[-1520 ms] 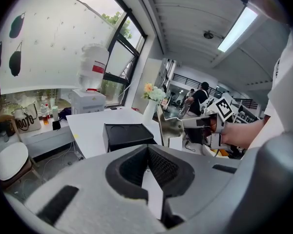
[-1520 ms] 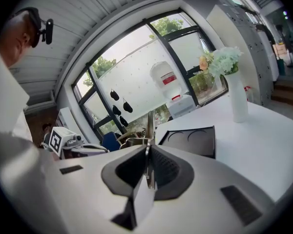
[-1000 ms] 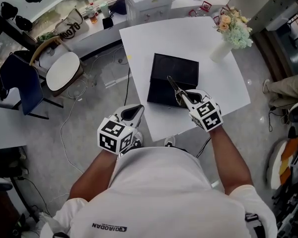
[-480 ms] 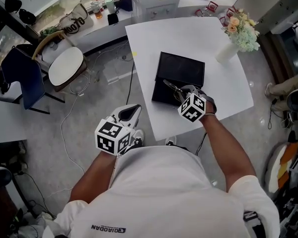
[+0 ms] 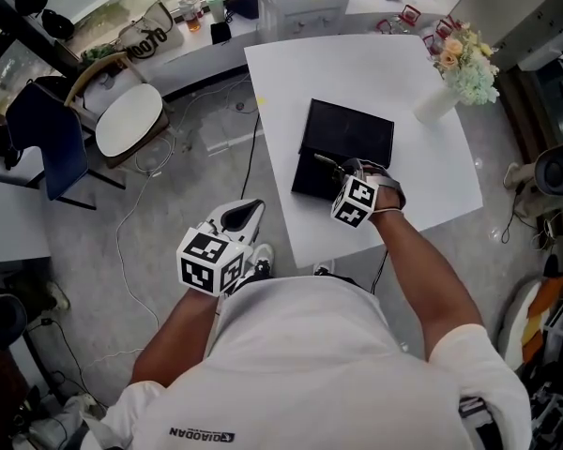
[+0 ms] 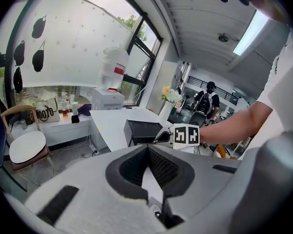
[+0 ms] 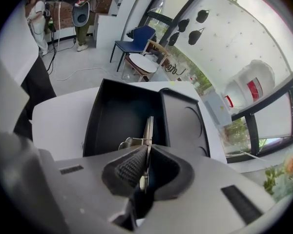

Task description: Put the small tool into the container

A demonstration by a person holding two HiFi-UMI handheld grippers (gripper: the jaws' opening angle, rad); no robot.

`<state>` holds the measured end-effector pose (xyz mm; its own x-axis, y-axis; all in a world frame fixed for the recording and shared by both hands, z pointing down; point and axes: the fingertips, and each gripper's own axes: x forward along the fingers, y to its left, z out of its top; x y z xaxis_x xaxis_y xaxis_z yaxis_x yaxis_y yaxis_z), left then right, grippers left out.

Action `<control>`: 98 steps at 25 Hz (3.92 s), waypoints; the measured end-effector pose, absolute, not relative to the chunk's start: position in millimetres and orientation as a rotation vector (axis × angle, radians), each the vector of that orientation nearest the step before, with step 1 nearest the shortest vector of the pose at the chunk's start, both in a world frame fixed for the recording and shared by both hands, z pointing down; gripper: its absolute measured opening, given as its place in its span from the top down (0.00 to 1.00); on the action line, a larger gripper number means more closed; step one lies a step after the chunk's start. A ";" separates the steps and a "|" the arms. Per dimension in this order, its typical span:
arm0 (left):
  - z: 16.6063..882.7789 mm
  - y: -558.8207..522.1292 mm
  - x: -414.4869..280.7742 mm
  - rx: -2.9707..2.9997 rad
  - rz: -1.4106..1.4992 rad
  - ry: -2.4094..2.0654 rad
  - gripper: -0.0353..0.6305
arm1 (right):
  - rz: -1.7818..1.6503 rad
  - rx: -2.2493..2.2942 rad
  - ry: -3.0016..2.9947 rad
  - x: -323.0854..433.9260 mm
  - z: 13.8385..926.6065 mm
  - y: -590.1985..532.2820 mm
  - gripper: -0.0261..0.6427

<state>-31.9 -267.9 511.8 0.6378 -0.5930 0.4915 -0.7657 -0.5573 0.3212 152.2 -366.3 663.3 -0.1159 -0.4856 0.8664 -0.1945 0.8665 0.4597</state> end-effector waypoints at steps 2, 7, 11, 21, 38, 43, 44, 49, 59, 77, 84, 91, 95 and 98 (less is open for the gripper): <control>512.3 -267.8 -33.3 2.342 0.450 -1.066 0.93 | -0.270 0.531 -1.693 151.9 665.6 -366.4 0.92; 512.6 -266.8 -29.5 2.353 0.464 -1.053 0.93 | -0.236 0.536 -1.721 150.5 669.1 -361.6 0.90; 512.2 -266.5 -28.5 2.360 0.465 -1.051 0.93 | -0.209 0.518 -1.740 146.8 675.6 -353.2 0.87; 514.5 -266.6 -36.8 2.349 0.476 -1.073 0.93 | -0.187 0.511 -1.755 144.4 684.6 -344.6 0.83; 504.1 -274.9 -14.6 2.424 0.504 -1.009 0.93 | -0.026 0.714 -1.933 148.2 617.6 -323.9 0.79; 491.3 -290.2 2.5 2.478 0.499 -0.982 0.93 | 0.176 0.913 -2.119 157.7 558.2 -310.3 0.79; 487.8 -292.2 6.8 2.492 0.497 -0.973 0.93 | 0.222 0.953 -2.156 160.4 546.8 -306.6 0.79; 470.8 -297.4 31.8 2.555 0.474 -0.911 0.93 | 0.367 1.160 -2.315 178.9 488.5 -293.8 0.80; 447.2 -291.6 69.8 2.647 0.448 -0.796 0.93 | 0.565 1.525 -2.525 213.5 420.9 -260.0 0.84; 444.3 -285.8 83.3 2.692 0.458 -0.768 0.93 | 0.683 1.673 -2.522 234.4 438.3 -236.2 0.95; 452.6 -283.1 82.3 2.677 0.475 -0.774 0.93 | 0.709 1.639 -2.527 232.1 446.7 -235.1 0.95; 448.8 -284.2 80.7 2.679 0.465 -0.788 0.93 | 0.712 1.623 -2.536 230.2 445.5 -235.9 0.95; 448.5 -283.4 80.5 2.677 0.470 -0.790 0.93 | 0.716 1.611 -2.539 229.7 445.4 -235.7 0.95; 448.4 -283.7 81.5 2.679 0.474 -0.789 0.93 | 0.691 1.600 -2.536 229.6 444.8 -236.7 0.95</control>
